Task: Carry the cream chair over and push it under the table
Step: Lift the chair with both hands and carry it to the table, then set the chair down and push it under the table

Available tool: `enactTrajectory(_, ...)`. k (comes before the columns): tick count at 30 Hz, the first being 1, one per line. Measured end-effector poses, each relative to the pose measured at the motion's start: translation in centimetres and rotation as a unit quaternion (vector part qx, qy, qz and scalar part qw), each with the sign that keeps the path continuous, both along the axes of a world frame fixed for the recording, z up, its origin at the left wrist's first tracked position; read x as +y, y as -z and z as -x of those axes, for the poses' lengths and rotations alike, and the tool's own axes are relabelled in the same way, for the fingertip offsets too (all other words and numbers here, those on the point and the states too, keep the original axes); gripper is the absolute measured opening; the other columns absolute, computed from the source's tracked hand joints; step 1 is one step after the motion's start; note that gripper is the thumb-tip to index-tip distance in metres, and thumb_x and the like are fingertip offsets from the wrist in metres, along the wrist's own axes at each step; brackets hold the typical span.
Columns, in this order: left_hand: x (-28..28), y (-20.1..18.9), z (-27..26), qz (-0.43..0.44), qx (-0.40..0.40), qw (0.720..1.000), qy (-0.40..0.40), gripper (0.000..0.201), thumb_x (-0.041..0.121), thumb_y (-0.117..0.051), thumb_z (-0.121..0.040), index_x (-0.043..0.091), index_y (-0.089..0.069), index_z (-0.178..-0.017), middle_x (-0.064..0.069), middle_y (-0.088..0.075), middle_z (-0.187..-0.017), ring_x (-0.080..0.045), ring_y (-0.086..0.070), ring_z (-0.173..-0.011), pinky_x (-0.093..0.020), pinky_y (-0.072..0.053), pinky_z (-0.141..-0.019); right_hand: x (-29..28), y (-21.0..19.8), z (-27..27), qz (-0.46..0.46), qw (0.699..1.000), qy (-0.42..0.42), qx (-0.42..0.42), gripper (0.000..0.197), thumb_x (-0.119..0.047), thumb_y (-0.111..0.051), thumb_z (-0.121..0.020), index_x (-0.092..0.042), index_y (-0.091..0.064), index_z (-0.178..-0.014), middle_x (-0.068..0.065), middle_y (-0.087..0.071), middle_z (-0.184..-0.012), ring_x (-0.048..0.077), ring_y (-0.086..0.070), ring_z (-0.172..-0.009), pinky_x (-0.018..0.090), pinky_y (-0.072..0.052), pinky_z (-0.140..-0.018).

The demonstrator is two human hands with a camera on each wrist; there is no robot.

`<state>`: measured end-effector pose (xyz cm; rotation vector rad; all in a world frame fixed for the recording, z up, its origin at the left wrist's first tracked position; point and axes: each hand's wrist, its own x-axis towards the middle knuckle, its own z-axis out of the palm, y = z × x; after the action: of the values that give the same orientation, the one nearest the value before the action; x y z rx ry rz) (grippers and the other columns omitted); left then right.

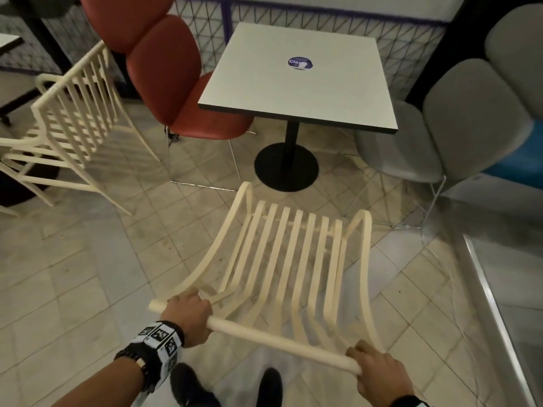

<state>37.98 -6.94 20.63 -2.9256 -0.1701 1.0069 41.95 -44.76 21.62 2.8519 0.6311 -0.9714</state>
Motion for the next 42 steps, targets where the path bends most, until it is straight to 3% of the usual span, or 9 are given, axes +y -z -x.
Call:
enactTrajectory(7,1.0,-1.6,-7.1,-0.028,-0.035,0.998,-0.038,0.036,0.045,-0.057,-0.086,0.024,-0.064,-0.114,-0.003,-0.06,-0.115,-0.021,-0.054,-0.114,-0.041,-0.047,-0.094,2.0,-0.6,-7.7,-0.026,0.998,0.012,-0.059,0.029,-0.018,-0.055,-0.082,-0.032,-0.057,-0.108,-0.008,-0.061,-0.101,0.022,-0.065,-0.088,0.031,-0.044,-0.067)
enactTrajectory(14,2.5,-2.1,-12.0,-0.014,-0.122,0.987,-0.101,0.038,0.058,-0.057,-0.085,0.029,-0.063,-0.108,0.002,-0.067,-0.108,-0.023,-0.056,-0.109,-0.042,-0.04,-0.097,5.6,0.3,-15.8,-0.038,0.986,0.024,-0.163,0.031,-0.007,-0.055,-0.084,-0.023,-0.06,-0.11,0.0,-0.066,-0.097,0.024,-0.059,-0.091,0.038,-0.043,-0.082)
enactTrajectory(17,3.0,-2.3,-12.3,0.015,-0.151,0.981,-0.124,0.039,0.06,-0.058,-0.083,0.029,-0.059,-0.107,0.005,-0.066,-0.111,-0.022,-0.056,-0.108,-0.042,-0.038,-0.099,6.5,0.3,-17.3,-0.08,0.985,0.034,-0.15,0.028,-0.026,-0.059,-0.089,-0.023,-0.058,-0.117,-0.002,-0.065,-0.108,0.023,-0.057,-0.099,0.041,-0.041,-0.093)
enactTrajectory(21,5.8,-2.9,-11.9,0.078,-0.196,0.945,-0.251,0.065,0.078,-0.052,-0.075,0.029,-0.059,-0.117,0.004,-0.059,-0.126,-0.023,-0.053,-0.118,-0.047,-0.04,-0.102,5.3,-2.2,-18.4,-0.216,0.953,0.18,-0.111,0.063,-0.066,-0.057,-0.08,-0.024,-0.054,-0.127,-0.002,-0.055,-0.123,0.021,-0.052,-0.115,0.048,-0.043,-0.102)
enactTrajectory(25,9.3,-2.1,-12.3,0.078,-0.152,0.9,-0.402,0.073,0.071,-0.049,-0.083,0.01,-0.058,-0.12,-0.015,-0.062,-0.122,-0.035,-0.06,-0.107,-0.043,-0.051,-0.088,3.7,-2.2,-21.7,-0.066,0.941,0.33,-0.008,0.058,-0.055,-0.055,-0.087,-0.004,-0.056,-0.114,0.015,-0.059,-0.1,0.029,-0.06,-0.083,0.036,-0.054,-0.071)
enactTrajectory(28,10.3,-1.2,-14.6,0.141,-0.046,0.862,-0.485,0.057,0.05,-0.056,-0.09,-0.003,-0.059,-0.11,-0.02,-0.068,-0.102,-0.034,-0.07,-0.074,-0.036,-0.058,-0.062,3.1,-0.1,-24.1,-0.095,0.854,0.487,0.154,0.031,-0.02,-0.06,-0.091,0.007,-0.054,-0.107,0.02,-0.063,-0.082,0.025,-0.063,-0.052,0.024,-0.048,-0.036)
enactTrajectory(33,12.1,0.3,-17.6,0.135,0.016,0.867,-0.479,0.031,0.024,-0.055,-0.092,-0.005,-0.058,-0.104,-0.019,-0.068,-0.093,-0.032,-0.068,-0.075,-0.03,-0.051,-0.058,3.0,2.2,-25.5,-0.093,0.831,0.527,0.152,0.025,-0.007,-0.048,-0.089,0.016,-0.053,-0.098,0.012,-0.055,-0.041,0.02,-0.047,-0.035,0.021,-0.032,-0.037)
enactTrajectory(38,14.0,-0.1,-21.6,0.143,0.021,0.87,-0.471,0.025,0.02,-0.055,-0.091,-0.003,-0.056,-0.081,-0.011,-0.057,-0.062,-0.026,-0.058,-0.052,-0.025,-0.042,-0.043,4.5,2.3,-28.6,-0.082,0.822,0.544,0.149,0.024,-0.008,-0.046,-0.09,0.015,-0.052,-0.095,0.011,-0.052,-0.04,0.017,-0.04,-0.032,0.019,-0.028,-0.038)
enactTrajectory(42,15.5,-0.5,-27.5,0.148,0.004,0.89,-0.432,0.032,0.024,-0.055,-0.09,-0.006,-0.065,-0.092,-0.016,-0.068,-0.078,-0.032,-0.066,-0.075,-0.028,-0.047,-0.056,5.7,2.4,-32.6,-0.089,0.805,0.57,0.14,0.021,-0.009,-0.046,-0.09,0.011,-0.052,-0.089,0.013,-0.052,-0.039,0.018,-0.038,-0.034,0.018,-0.027,-0.037)
